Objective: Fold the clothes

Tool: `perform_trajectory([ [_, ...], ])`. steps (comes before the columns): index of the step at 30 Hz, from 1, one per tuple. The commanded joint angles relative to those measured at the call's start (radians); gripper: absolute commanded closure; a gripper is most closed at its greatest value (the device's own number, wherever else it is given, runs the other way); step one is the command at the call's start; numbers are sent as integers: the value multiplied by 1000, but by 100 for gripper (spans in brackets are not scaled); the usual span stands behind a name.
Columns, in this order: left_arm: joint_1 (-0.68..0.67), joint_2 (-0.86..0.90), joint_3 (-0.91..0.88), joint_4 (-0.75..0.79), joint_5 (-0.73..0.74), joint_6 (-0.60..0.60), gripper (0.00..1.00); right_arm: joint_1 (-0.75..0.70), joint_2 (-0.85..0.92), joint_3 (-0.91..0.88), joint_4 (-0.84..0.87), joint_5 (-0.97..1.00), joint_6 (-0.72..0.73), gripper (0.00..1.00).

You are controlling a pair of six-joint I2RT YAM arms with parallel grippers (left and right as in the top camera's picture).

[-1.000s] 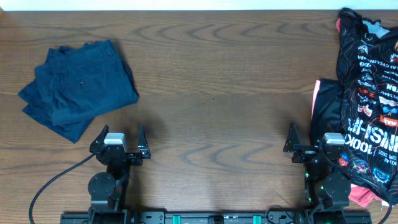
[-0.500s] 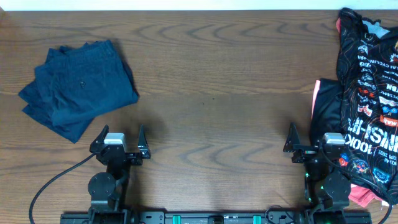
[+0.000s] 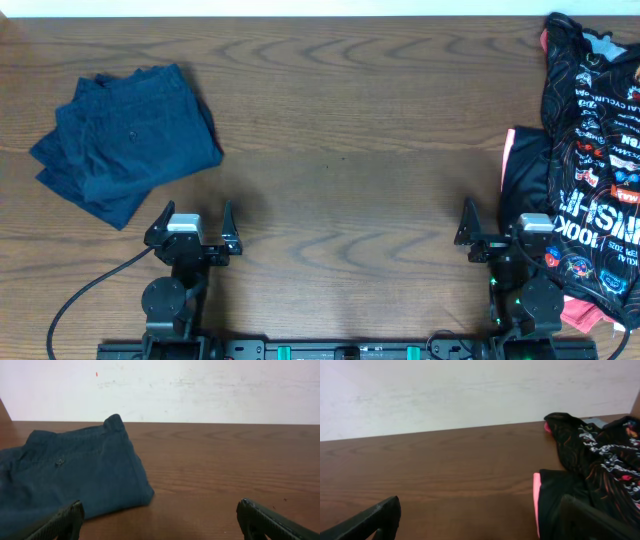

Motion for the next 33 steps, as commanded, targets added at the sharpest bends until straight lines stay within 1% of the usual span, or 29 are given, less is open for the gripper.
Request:
perform_trajectory([
  [1,4,-8,-27,-10,-6,5,2,-8,-1,-1,-6,-33,16,1],
  [4,4,-8,-26,-17,0,-2,2,-8,5,6,-8,-31,15,1],
  [8,4,7,10,-64,28,-3,2,-8,48,55,-85,-24,15,1],
  [11,4,57,53,-108,27,-10,2,-8,121,113,-140,14,15,1],
  [14,4,154,128,-150,27,-64,2,-8,229,189,-185,55,15,1],
  [17,4,286,222,-192,27,-85,2,-8,383,294,-247,80,15,1],
  [20,4,441,341,-266,27,-85,2,-8,548,400,-312,82,16,1],
  [22,4,567,445,-354,27,-85,2,-9,681,484,-374,100,16,1],
  [26,4,761,613,-504,31,-85,2,-9,944,652,-504,131,16,1],
  [28,4,839,673,-551,31,-85,2,-9,1056,705,-509,132,11,1],
  [30,4,897,705,-574,31,-85,2,-11,1151,740,-499,152,-25,1],
  [33,4,948,708,-575,43,-89,2,-47,1262,749,-422,209,-23,2],
])
